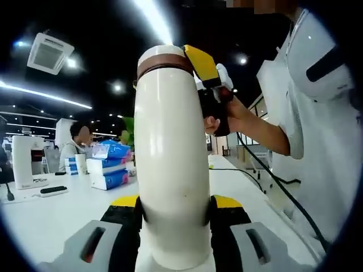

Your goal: Grasp the water cup twist off the cup lid place the cup lid on the table

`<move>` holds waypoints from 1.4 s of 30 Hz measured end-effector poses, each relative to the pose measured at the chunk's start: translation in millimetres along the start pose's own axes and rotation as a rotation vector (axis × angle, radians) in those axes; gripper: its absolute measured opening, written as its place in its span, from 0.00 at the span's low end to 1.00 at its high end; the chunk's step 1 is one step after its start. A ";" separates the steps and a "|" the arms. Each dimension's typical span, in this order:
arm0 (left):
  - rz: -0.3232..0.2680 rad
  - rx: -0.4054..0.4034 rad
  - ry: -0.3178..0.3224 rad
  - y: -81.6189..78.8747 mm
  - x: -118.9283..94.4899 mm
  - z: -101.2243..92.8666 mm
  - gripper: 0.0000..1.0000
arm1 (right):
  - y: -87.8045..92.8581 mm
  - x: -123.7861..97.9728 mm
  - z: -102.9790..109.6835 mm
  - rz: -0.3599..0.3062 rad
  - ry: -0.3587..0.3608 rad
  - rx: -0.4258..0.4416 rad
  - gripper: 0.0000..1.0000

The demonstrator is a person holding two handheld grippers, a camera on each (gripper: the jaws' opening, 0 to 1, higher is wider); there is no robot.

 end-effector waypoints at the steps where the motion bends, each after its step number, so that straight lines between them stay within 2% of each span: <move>1: -0.001 -0.001 0.000 0.1 0.0 0.1 0.48 | 0.1 0.0 -0.7 -0.002 -0.012 0.007 0.46; 3: -0.001 0.000 0.002 0.1 -0.2 -0.4 0.48 | 0.0 -0.2 1.2 -0.009 -0.066 0.015 0.46; 13: 0.003 0.005 0.011 0.3 -0.2 -2.7 0.48 | 5.6 5.0 8.6 -0.049 -0.235 0.036 0.46; 17: 0.001 0.005 0.013 0.2 -0.6 -3.4 0.48 | 6.7 7.1 10.6 -0.060 -0.267 0.055 0.46; 21: 0.003 0.003 0.011 0.5 -0.4 -3.4 0.48 | 6.5 6.2 9.7 -0.051 -0.260 0.087 0.46; 25: 0.005 0.001 0.006 0.7 -0.4 -3.5 0.48 | 3.2 3.0 8.5 -0.030 -0.221 0.116 0.46; 27: 0.005 0.002 0.007 0.7 -0.6 -3.6 0.48 | 0.2 2.1 8.6 -0.031 -0.199 0.090 0.47; 29: 0.004 0.000 0.007 0.8 -0.7 -3.1 0.48 | -0.7 0.9 3.6 -0.005 -0.120 0.051 0.52; 32: 0.004 0.002 0.008 0.6 -0.6 -3.5 0.48 | -10.3 -3.3 0.0 -0.009 -0.064 0.028 0.58; 36: 0.004 0.001 0.007 0.6 -0.5 -3.1 0.48 | -24.9 -13.9 -1.2 -0.012 0.051 0.038 0.68; 39: 0.004 0.002 0.007 0.6 -0.2 -2.9 0.48 | -29.4 -22.1 1.9 0.003 0.157 0.095 0.70; 41: 0.002 0.003 0.007 0.6 -0.1 -2.8 0.48 | -33.5 -29.3 7.5 0.012 0.190 0.002 0.62; 42: 0.002 0.002 0.008 0.6 0.2 -2.5 0.48 | -34.7 -31.2 8.7 0.012 0.211 -0.024 0.62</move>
Point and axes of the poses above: the point that each gripper's makers call its tool centre point, and the gripper's own axes: x roughly forward along the fingers, z roughly to its left, y roughly out of its underside, the point moved 4 cm from there along -x, roughly backward along the fingers, and after that the axes turned 14 degrees about -z, right-handed, at the moved point
